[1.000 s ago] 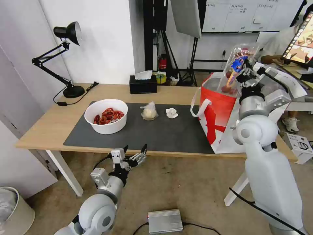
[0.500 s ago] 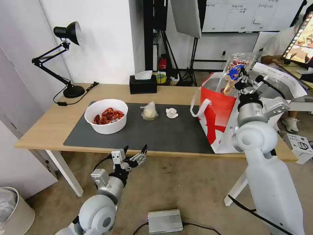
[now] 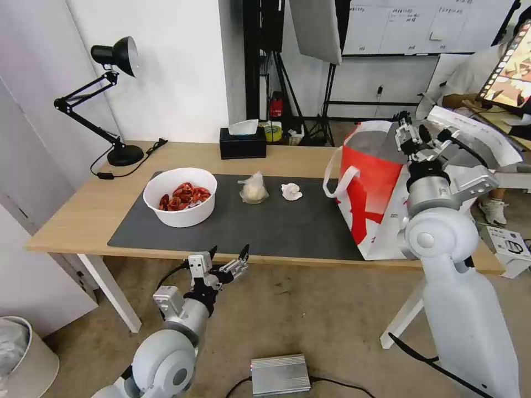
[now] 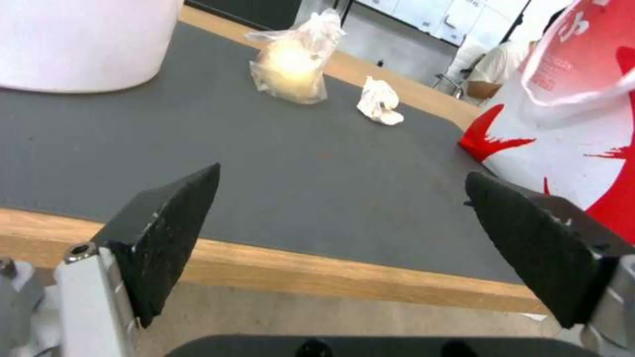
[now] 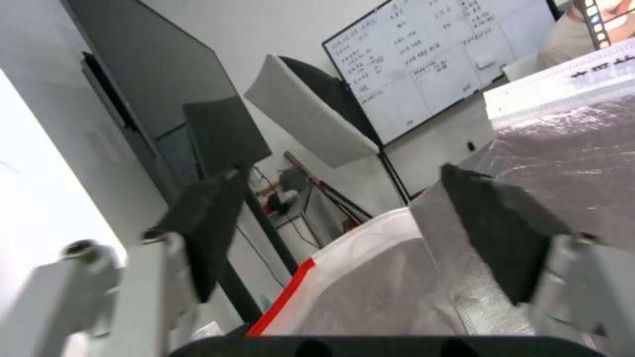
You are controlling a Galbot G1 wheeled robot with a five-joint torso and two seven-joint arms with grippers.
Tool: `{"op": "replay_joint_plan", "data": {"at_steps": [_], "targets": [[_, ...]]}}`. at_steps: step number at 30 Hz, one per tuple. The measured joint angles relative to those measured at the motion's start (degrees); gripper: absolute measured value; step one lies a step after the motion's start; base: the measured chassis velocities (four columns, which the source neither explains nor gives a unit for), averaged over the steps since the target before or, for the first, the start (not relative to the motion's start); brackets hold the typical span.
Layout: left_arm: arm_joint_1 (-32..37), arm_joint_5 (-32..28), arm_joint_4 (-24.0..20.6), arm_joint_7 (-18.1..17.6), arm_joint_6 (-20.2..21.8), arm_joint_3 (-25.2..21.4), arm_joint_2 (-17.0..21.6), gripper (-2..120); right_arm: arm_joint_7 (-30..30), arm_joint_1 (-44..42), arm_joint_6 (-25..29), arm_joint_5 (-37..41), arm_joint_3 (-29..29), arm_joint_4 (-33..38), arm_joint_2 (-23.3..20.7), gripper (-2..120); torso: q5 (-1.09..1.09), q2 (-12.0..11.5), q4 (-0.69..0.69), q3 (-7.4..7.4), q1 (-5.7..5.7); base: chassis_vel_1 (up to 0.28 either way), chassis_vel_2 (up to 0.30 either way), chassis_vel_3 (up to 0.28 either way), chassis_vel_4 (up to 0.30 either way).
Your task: Pick up the trash from the table and place it into the takeout bag.
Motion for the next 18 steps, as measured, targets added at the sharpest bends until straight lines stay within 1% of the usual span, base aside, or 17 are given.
{"op": "replay_joint_plan", "data": {"at_steps": [1,3,4,5,6,7,14,18], "targets": [[0.0,0.0,0.0,0.0,0.0,0.0,0.0,100,0.0,0.0,0.0,0.0,0.0,0.0,0.0,78,0.0,0.0,0.0,0.0,0.0,0.0,0.0,0.0,0.0],[-0.1,-0.1,0.0,0.0,0.0,0.0,0.0,100,-0.1,0.0,-0.2,0.2,0.0,0.1,0.0,88,0.0,0.0,0.0,0.0,0.0,0.0,0.0,0.0,0.0],[-0.1,-0.1,0.0,0.0,0.0,0.0,0.0,100,-0.1,0.0,-0.2,0.3,0.0,0.1,0.1,91,0.0,0.0,0.0,0.0,0.0,0.0,0.0,0.0,0.0],[-0.1,-0.1,0.0,0.0,0.0,0.0,0.0,100,-0.1,0.0,-0.2,0.3,0.0,0.1,0.1,91,0.0,0.0,0.0,0.0,0.0,0.0,0.0,0.0,0.0],[-0.1,-0.1,0.0,0.0,0.0,0.0,-0.1,100,-0.1,0.0,-0.3,0.5,-0.1,0.1,0.1,96,0.0,0.0,0.0,0.0,0.0,0.0,0.0,0.0,0.0],[-0.2,-0.1,0.0,0.0,0.0,0.0,-0.1,100,-0.2,0.1,-0.5,0.7,-0.1,0.1,0.1,99,0.0,0.0,0.0,0.0,0.0,0.0,0.0,0.0,0.0],[-0.2,-0.1,0.0,0.0,0.0,0.0,-0.2,100,-0.8,0.1,-0.6,0.9,-0.4,0.3,0.2,100,0.0,0.0,0.0,0.0,0.0,0.0,0.0,0.0,0.0],[-0.2,-0.1,0.0,0.0,-0.1,0.0,-0.3,100,-3.2,-0.2,0.6,0.8,-0.4,0.5,0.1,100,0.0,0.0,0.0,0.0,0.0,0.0,0.0,0.0,0.0]]}}
